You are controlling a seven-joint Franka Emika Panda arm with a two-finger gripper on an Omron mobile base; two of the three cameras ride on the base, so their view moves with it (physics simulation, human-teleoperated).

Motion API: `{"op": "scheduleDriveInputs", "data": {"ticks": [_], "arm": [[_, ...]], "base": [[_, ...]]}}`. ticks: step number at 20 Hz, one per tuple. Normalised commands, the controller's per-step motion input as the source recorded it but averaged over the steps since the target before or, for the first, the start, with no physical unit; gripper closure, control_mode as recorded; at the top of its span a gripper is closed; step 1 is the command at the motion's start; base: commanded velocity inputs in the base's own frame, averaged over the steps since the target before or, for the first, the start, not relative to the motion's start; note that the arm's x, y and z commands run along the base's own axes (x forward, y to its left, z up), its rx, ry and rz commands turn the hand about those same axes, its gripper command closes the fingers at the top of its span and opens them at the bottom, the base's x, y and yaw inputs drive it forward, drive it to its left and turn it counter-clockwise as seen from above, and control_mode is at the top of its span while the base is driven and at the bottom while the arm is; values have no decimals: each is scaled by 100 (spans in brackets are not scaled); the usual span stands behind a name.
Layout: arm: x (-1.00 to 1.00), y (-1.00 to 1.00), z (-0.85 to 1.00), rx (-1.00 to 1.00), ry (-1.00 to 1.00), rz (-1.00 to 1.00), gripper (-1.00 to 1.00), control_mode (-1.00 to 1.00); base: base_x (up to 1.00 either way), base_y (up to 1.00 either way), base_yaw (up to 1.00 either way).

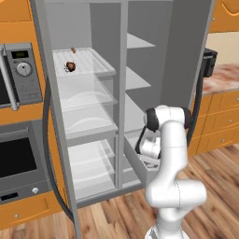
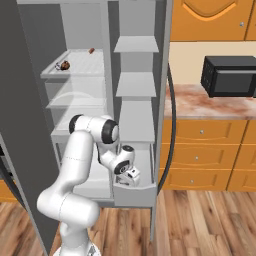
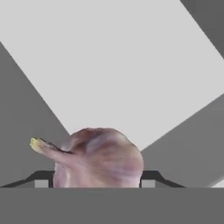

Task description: Take the garlic and potato from the fridge shelf and place them in the freezer drawer to begin freezing them.

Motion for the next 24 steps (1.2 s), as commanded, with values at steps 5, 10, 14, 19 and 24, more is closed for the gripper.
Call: {"op": "scheduleDriveInputs", "data": {"ticks": [5,10,14,19,24], "arm": [[-89,-2,-6,5,-6,0,-100,-100],[-19,0,0,0,-1,0,-100,-100],[0,-25,0,0,0,0,-100,-100],[4,-21,0,0,0,0,-100,-100],[16,2,38,0,-2,0,-100,-100]], "base": [[0,0,0],[0,0,0],[0,0,0],[0,0,0],[0,0,0]]}}
